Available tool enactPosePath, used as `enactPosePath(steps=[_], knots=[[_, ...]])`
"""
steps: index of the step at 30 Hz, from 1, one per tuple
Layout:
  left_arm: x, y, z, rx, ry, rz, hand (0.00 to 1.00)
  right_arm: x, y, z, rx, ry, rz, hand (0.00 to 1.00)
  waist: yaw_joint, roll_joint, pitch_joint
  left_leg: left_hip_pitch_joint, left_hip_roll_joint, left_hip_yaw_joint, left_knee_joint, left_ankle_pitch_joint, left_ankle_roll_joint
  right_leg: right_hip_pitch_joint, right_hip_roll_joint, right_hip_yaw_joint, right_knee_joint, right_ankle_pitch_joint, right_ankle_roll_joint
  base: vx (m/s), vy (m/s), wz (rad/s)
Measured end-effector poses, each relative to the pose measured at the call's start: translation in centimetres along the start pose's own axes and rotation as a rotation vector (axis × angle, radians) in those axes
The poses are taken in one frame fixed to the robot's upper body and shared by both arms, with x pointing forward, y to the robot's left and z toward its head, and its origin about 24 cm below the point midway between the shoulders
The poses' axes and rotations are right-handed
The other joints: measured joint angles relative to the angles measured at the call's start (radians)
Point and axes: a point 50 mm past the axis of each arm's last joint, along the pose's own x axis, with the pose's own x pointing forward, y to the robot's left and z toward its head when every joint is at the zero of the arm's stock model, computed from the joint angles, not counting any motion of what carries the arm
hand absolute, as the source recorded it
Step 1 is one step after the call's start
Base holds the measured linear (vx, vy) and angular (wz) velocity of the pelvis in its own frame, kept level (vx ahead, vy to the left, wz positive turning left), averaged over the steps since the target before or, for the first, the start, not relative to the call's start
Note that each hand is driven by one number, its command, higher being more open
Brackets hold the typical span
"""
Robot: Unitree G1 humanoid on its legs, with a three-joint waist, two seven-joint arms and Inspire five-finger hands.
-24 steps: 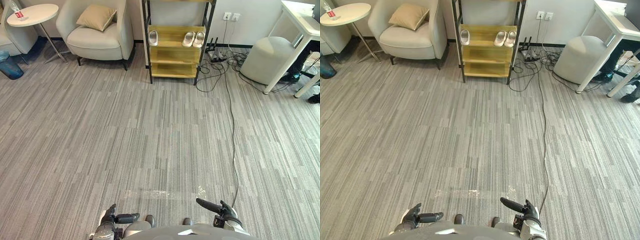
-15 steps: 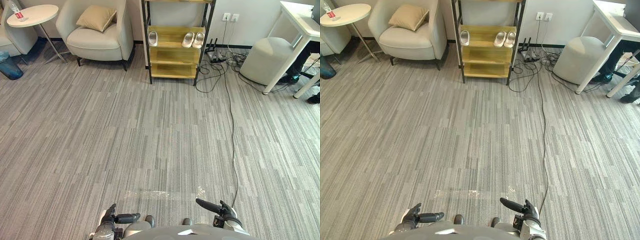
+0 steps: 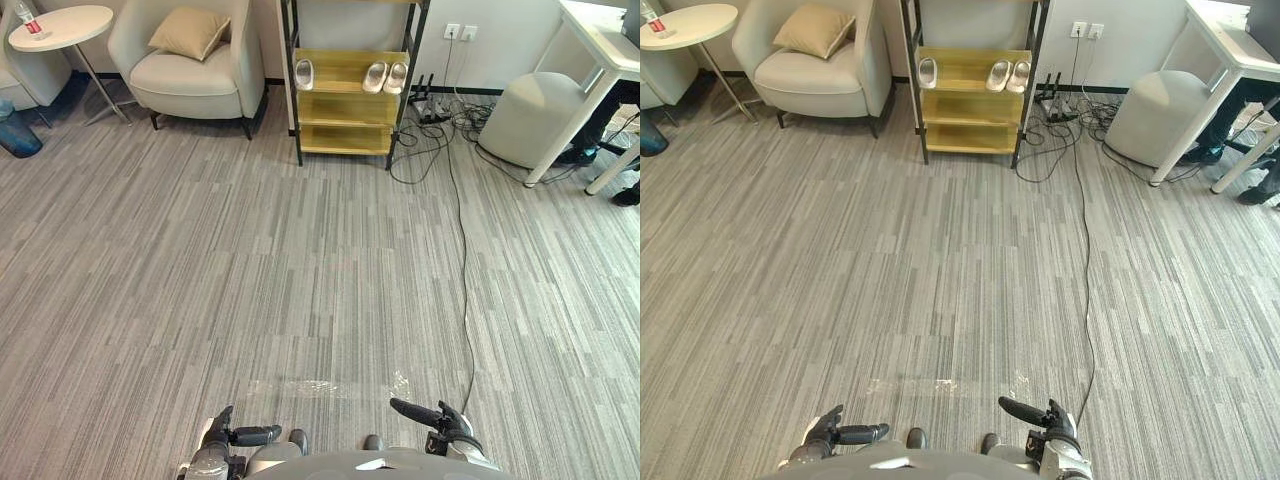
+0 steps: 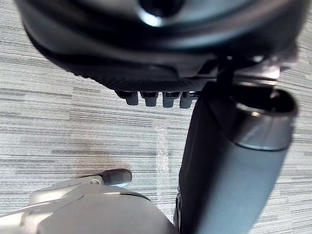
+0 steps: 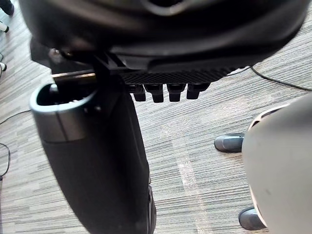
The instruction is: Organize the slippers on the shoe rack
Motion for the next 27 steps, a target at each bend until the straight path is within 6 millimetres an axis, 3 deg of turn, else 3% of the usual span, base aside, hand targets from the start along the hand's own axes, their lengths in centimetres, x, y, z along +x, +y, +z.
enactPosePath(steps=[7, 10, 12, 13, 15, 17, 18, 20, 21, 22, 24, 25, 26, 27], knots=[[0.1, 0.1, 0.2, 0.006, -0.006, 0.001, 1.0, 0.0, 0.1, 0.2, -0.026, -0.004, 0.009, 1.0, 0.011, -0.004, 0.002, -0.013, 0.0, 0.038, 0.009, -0.013, 0.02, -0.026, 0.001, 0.034, 0.001, 0.008, -0.002, -0.01, 0.005, -0.14], [0.2, 0.3, 0.8, 0.005, -0.026, 0.007, 1.0, 0.0, 0.2, 0.3, -0.036, -0.009, 0.014, 1.0, 0.017, -0.012, 0.005, -0.109, 0.001, 0.052, 0.16, -0.102, 0.048, -0.095, -0.018, 0.045, 0.085, -0.028, 0.009, 0.0, 0.041, -0.1], [0.2, 0.2, 1.3, -0.007, -0.042, 0.007, 1.0, 0.1, -0.3, 0.3, -0.014, -0.007, -0.004, 1.0, 0.022, -0.006, 0.011, -0.147, 0.006, 0.06, 0.269, -0.182, 0.068, -0.206, -0.055, 0.027, 0.348, -0.124, 0.05, 0.03, 0.069, -0.14], [0.2, 0.2, 1.2, -0.008, -0.041, 0.007, 1.0, 0.1, -0.4, 0.5, -0.013, -0.011, -0.005, 1.0, 0.022, -0.005, 0.012, -0.145, 0.008, 0.065, 0.276, -0.187, 0.073, -0.228, -0.061, 0.019, 0.399, -0.129, 0.049, 0.03, 0.096, -0.25], [0.2, 0.5, 1.2, 0.002, -0.034, 0.017, 1.0, 0.2, -0.1, 1.5, 0.009, -0.045, 0.002, 1.0, 0.017, -0.006, 0.022, -0.102, -0.002, 0.072, 0.286, -0.208, 0.091, -0.369, -0.131, -0.044, 0.736, -0.132, 0.041, 0.08, 0.113, -0.12], [0.3, 0.6, 1.3, 0.006, -0.029, 0.027, 1.0, 0.2, -0.1, 1.6, 0.014, -0.05, 0.004, 1.0, 0.013, -0.011, 0.024, -0.06, 0.001, 0.056, 0.284, -0.233, 0.093, -0.403, -0.144, -0.076, 0.808, -0.189, 0.032, 0.2, 0.066, 0.16], [0.3, 0.6, 1.3, 0.005, -0.028, 0.031, 1.0, 0.2, 0.0, 1.7, 0.015, -0.057, 0.004, 1.0, 0.009, -0.011, 0.025, -0.034, 0.003, 0.042, 0.264, -0.24, 0.09, -0.419, -0.143, -0.108, 0.77, -0.201, 0.015, 0.28, 0.014, 0.28], [0.3, 0.5, 1.2, 0.004, -0.023, 0.03, 1.0, 0.2, -0.1, 2.0, 0.027, -0.063, 0.001, 1.0, 0.0, -0.008, 0.026, -0.016, 0.008, 0.027, 0.244, -0.246, 0.085, -0.438, -0.137, -0.131, 0.703, -0.2, 0.012, 0.21, -0.031, 0.29], [0.3, 0.3, 1.1, -0.002, -0.017, 0.026, 1.0, 0.3, 0.0, 2.7, 0.034, -0.079, 0.001, 1.0, -0.005, 0.007, 0.038, 0.013, 0.025, 0.016, 0.224, -0.255, 0.075, -0.461, -0.108, -0.137, 0.611, -0.194, 0.009, 0.28, -0.074, 0.35], [0.3, 0.0, 1.1, -0.006, -0.013, 0.021, 1.0, 0.4, -0.1, 3.1, 0.041, -0.088, -0.002, 1.0, -0.009, 0.023, 0.046, 0.037, 0.044, 0.005, 0.208, -0.266, 0.056, -0.477, -0.073, -0.133, 0.519, -0.166, 0.007, 0.44, -0.137, 0.38], [0.3, 0.0, 1.0, -0.005, -0.009, 0.019, 1.0, 0.4, 0.0, 3.1, 0.06, -0.087, -0.002, 1.0, -0.015, 0.023, 0.046, 0.057, 0.053, -0.009, 0.194, -0.281, 0.03, -0.49, -0.052, -0.121, 0.466, -0.133, -0.009, 0.44, -0.181, 0.42], [0.3, 0.1, 0.7, -0.006, -0.002, 0.022, 1.0, 0.3, 0.0, 3.0, 0.08, -0.082, -0.001, 1.0, -0.024, 0.019, 0.044, 0.089, 0.064, -0.027, 0.193, -0.302, -0.003, -0.485, -0.039, -0.115, 0.453, -0.082, -0.061, 0.57, -0.264, 0.65], [0.2, -0.1, 0.7, -0.031, 0.001, 0.026, 1.0, 0.4, -0.2, 3.1, 0.076, -0.082, -0.005, 1.0, -0.022, 0.036, 0.038, 0.077, 0.103, -0.041, 0.279, -0.319, -0.03, -0.457, -0.009, -0.127, 0.454, -0.032, -0.117, 0.73, -0.331, 0.58], [0.2, -0.2, 0.7, -0.033, 0.001, 0.025, 1.0, 0.4, -0.2, 3.1, 0.076, -0.083, -0.006, 1.0, -0.021, 0.039, 0.036, 0.072, 0.107, -0.041, 0.29, -0.319, -0.03, -0.455, -0.006, -0.128, 0.451, -0.032, -0.117, 0.5, -0.22, 0.41]])
